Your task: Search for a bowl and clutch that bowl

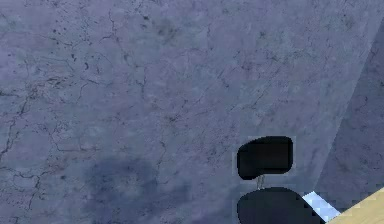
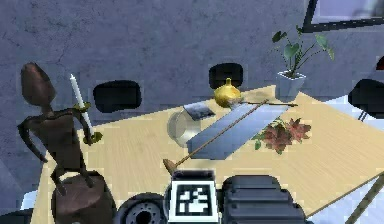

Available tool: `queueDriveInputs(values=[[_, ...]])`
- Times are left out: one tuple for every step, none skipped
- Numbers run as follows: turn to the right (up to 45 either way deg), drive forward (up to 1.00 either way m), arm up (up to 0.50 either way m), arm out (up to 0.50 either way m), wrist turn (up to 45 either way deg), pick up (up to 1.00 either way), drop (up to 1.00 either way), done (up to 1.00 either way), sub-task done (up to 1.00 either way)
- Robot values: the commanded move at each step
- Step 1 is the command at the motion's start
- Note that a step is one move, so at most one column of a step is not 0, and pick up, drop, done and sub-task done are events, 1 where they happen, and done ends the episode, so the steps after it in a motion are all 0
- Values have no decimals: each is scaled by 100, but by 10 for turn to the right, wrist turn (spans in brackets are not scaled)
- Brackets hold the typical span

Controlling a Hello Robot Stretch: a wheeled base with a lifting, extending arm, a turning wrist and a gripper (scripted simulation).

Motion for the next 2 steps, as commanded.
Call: queueDriveInputs(values=[[0,0,0,44,0,0,0,0,0],[0,0,0,0,450,0,0,0,0]])
